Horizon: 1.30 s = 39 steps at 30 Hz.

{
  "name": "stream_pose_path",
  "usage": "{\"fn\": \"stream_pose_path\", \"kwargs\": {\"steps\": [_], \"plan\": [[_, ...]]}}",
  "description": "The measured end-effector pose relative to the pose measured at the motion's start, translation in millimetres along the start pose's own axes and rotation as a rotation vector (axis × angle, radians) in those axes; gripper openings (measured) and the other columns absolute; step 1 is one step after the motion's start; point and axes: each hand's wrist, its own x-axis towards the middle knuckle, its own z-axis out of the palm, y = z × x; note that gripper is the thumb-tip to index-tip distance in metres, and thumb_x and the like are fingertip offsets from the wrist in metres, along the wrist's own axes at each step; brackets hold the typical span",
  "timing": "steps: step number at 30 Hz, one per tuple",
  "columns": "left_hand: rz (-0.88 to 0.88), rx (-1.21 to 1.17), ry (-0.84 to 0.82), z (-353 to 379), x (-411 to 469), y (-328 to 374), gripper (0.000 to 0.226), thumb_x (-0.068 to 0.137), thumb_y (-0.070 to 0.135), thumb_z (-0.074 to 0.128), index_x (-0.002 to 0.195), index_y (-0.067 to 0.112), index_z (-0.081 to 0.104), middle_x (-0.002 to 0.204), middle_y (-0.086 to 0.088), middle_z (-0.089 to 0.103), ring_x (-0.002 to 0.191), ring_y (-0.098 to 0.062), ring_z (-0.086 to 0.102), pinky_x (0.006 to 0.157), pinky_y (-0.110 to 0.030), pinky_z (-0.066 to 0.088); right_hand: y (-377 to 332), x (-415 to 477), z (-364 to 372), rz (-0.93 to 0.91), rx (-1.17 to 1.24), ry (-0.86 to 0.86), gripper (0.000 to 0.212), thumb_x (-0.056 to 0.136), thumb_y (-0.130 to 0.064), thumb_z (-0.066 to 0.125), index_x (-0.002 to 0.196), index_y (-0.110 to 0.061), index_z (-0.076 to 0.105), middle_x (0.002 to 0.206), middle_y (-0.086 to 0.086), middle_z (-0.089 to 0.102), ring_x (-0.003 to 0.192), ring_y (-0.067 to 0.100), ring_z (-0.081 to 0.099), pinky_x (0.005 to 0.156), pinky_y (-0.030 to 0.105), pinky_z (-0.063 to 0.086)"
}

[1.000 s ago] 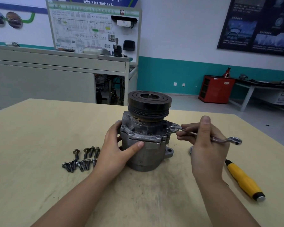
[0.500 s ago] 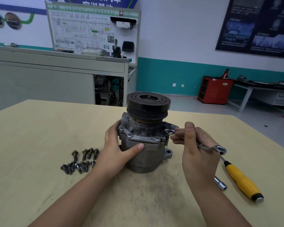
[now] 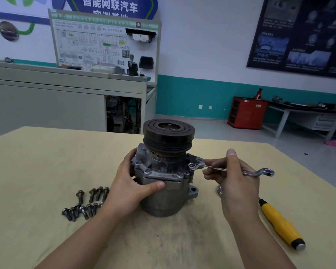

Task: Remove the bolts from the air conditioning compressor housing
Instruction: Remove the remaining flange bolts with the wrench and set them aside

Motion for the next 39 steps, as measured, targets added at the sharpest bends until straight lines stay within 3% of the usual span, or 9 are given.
{"fn": "stream_pose_path", "kwargs": {"steps": [4,8,10,14,16,19,25,30,39], "plan": [[0.011,0.007,0.031,-0.5,-2.4,1.7,0.096,0.04,0.042,0.087,0.122,0.053,0.04,0.129,0.011,0.054,0.11,-0.001,0.056,0.081,-0.011,0.048,-4.5,4.3,-3.0,0.148,0.101,-0.059,0.052,0.098,-0.02,0.046,0.051,-0.012,0.068,0.066,0.011,0.069,0.051,0.02,0.064,0.047,0.025,0.052],[0.005,0.058,0.055,-1.8,-5.7,2.9,0.107,0.039,0.046,0.086,0.134,0.049,0.036,0.133,0.008,0.048,0.117,-0.008,0.052,0.099,-0.035,0.047,-5.8,3.3,-3.4,0.156,0.023,-0.105,0.036,0.094,-0.022,0.051,0.063,-0.013,0.069,0.071,0.004,0.07,0.061,0.016,0.065,0.048,0.023,0.05],[-0.002,0.068,0.066,-1.8,-6.7,4.2,0.108,0.038,0.049,0.084,0.133,0.051,0.035,0.131,0.011,0.045,0.113,-0.001,0.052,0.097,-0.029,0.047,-3.6,3.3,-4.3,0.149,-0.09,-0.104,0.034,0.092,-0.028,0.053,0.065,-0.017,0.07,0.067,-0.005,0.067,0.061,0.01,0.062,0.051,0.024,0.05],[-0.016,0.094,0.072,-1.3,-8.0,7.2,0.11,0.037,0.051,0.08,0.137,0.045,0.035,0.123,0.013,0.042,0.098,0.022,0.047,0.075,-0.001,0.04,-0.9,5.1,-7.7,0.221,-0.256,-0.106,0.045,0.096,-0.043,0.043,0.072,-0.024,0.076,0.053,-0.01,0.057,0.056,0.012,0.052,0.062,0.029,0.044],[-0.025,0.109,0.072,-1.5,-8.1,9.4,0.114,0.036,0.053,0.079,0.141,0.04,0.035,0.123,0.011,0.041,0.097,0.022,0.047,0.076,0.001,0.038,-3.1,4.9,-7.4,0.242,-0.219,-0.13,0.049,0.093,-0.048,0.041,0.072,-0.022,0.077,0.058,-0.002,0.064,0.055,0.011,0.056,0.061,0.028,0.044],[-0.039,0.127,0.094,-0.6,-10.3,12.4,0.115,0.035,0.054,0.079,0.141,0.039,0.036,0.124,0.008,0.04,0.101,0.013,0.047,0.088,-0.013,0.039,-6.9,3.5,-7.0,0.233,-0.13,-0.175,0.048,0.08,-0.054,0.043,0.072,-0.019,0.077,0.068,0.01,0.071,0.059,0.014,0.065,0.059,0.026,0.049],[-0.031,0.136,0.152,3.8,-17.0,15.7,0.11,0.033,0.055,0.078,0.134,0.045,0.036,0.121,0.007,0.04,0.1,0.013,0.049,0.094,-0.021,0.04,-9.4,6.0,-13.0,0.106,-0.154,-0.145,0.008,0.082,-0.01,0.069,0.077,-0.014,0.072,0.063,0.003,0.067,0.058,0.007,0.06,0.055,0.02,0.049],[-0.046,0.152,0.173,7.1,-19.9,17.2,0.106,0.032,0.059,0.076,0.128,0.051,0.032,0.12,0.009,0.038,0.09,0.03,0.042,0.089,-0.018,0.039,-5.1,7.8,-13.5,0.072,-0.168,-0.139,0.012,0.085,-0.005,0.064,0.074,-0.012,0.066,0.058,0.001,0.062,0.055,0.008,0.055,0.053,0.02,0.048],[-0.047,0.186,0.148,7.3,-22.1,12.7,0.097,0.034,0.069,0.074,0.115,0.071,0.023,0.117,0.022,0.033,0.105,0.025,0.039,0.095,-0.023,0.038,-5.9,14.5,-5.4,-0.042,-0.306,-0.315,0.013,0.086,-0.005,0.064,0.074,0.0,0.06,0.064,0.004,0.07,0.059,0.009,0.065,0.054,0.014,0.047]]}}
